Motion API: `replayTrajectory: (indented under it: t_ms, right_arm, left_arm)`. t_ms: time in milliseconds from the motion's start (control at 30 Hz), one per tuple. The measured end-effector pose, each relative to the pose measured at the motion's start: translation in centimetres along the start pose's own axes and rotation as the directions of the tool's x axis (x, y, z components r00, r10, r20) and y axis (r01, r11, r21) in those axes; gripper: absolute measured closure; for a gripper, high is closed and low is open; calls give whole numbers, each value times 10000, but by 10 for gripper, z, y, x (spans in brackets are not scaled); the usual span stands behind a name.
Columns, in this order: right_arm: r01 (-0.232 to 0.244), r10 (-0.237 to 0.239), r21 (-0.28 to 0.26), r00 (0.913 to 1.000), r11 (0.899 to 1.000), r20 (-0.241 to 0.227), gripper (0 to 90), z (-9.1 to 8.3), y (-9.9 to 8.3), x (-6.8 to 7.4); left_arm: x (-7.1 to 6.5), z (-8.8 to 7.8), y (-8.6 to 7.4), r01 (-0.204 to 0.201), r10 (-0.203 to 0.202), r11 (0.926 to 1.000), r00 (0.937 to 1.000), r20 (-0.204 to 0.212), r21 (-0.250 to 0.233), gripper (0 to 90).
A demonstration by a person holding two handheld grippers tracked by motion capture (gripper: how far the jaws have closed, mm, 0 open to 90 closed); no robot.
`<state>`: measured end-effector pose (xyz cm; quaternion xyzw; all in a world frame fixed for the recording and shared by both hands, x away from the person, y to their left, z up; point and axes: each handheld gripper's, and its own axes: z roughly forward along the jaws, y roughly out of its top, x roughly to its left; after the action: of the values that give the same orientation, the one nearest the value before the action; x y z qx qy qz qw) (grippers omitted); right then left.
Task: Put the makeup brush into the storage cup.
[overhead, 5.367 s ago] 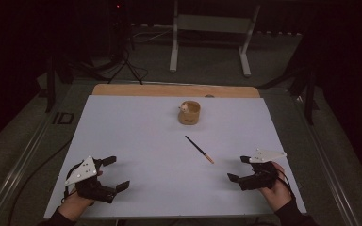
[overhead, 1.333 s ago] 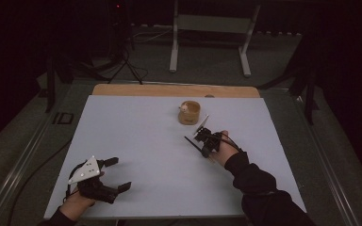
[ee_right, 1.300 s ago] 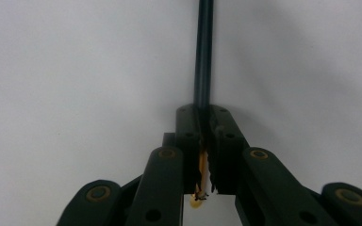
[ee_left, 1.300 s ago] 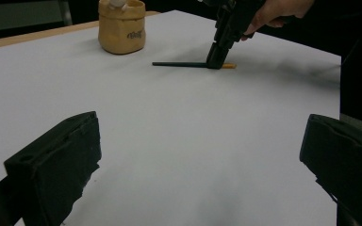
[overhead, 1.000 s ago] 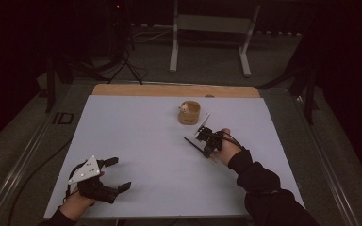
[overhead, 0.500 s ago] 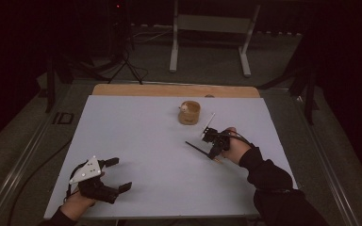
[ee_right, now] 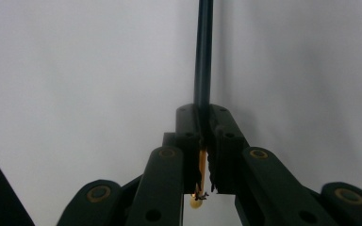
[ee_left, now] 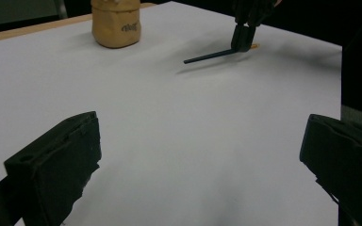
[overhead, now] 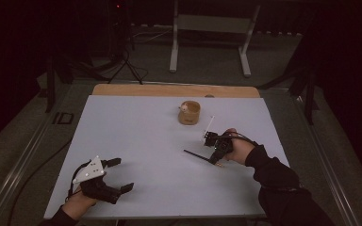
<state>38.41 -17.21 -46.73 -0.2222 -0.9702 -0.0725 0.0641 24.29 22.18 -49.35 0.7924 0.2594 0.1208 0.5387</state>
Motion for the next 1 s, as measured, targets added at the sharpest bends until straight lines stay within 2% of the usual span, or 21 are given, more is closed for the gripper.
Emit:
replayTrajectory:
  t_ms: [67, 167, 233, 300, 367, 433, 467, 500, 633, 733, 800, 900, 933, 1000]
  right_arm:
    - [148, -148, 44, 9999, 9999, -60, 838, 0, 1, 1]
    - [383, -382, 77, 9992, 9992, -102, 838, -1, 2, 3]
    - [493, -490, 186, 9987, 9986, -154, 838, -2, 3, 4]
    - [518, -514, 194, 9984, 9985, -223, 838, -3, 3, 6]
    - [611, -608, 194, 9980, 9979, -141, 838, -4, 2, 6]
    - [674, -671, 196, 9976, 9975, -180, 838, -6, 1, 6]
    - [632, -628, 206, 9979, 9978, -185, 838, -7, 1, 5]
    - [662, -655, 242, 9975, 9975, -281, 838, -8, 0, 6]
    - [895, -888, 210, 9955, 9958, -342, 838, -13, -1, 9]
    - [1068, -1059, 215, 9936, 9940, -390, 838, -17, -2, 11]
    - [1173, -1161, 289, 9925, 9927, -389, 838, -18, -2, 12]
    - [1295, -1281, 317, 9909, 9911, -413, 838, -21, -3, 12]
    - [1266, -1251, 346, 9912, 9913, -424, 838, -22, -4, 13]
    - [1385, -1373, 313, 9897, 9899, -396, 838, -24, -4, 15]
  left_arm:
    - [-1, 2, 3, -110, 109, 9999, 9999, 117, 35, 5]
    - [-5, 8, 8, -618, 616, 9976, 9981, 68, 302, 29]
    - [-8, 13, 12, -602, 589, 9973, 9978, 315, 423, 39]
    - [-10, 17, 15, -686, 666, 9963, 9970, 401, 511, 38]
    - [-11, 21, 19, -608, 568, 9954, 9969, 548, 744, 39]
    - [-13, 25, 23, -736, 686, 9930, 9961, 556, 929, 39]
    - [-14, 28, 26, -649, 588, 9901, 9969, 515, 1248, 39]
    - [-14, 30, 28, -659, 600, 9885, 9971, 470, 1363, 39]
    - [-16, 40, 37, -994, 914, 9825, 9941, 576, 1574, 39]
    - [-18, 45, 42, -1301, 1144, 9780, 9881, 1025, 1630, 40]
    - [-21, 50, 47, -1695, 1511, 9669, 9827, 1069, 1909, 43]
    - [-24, 55, 51, -1869, 1580, 9593, 9766, 1459, 2116, 41]
    - [-25, 58, 53, -2066, 1755, 9545, 9722, 1550, 2152, 33]
    - [-27, 61, 56, -2218, 1858, 9495, 9674, 1719, 2220, 31]
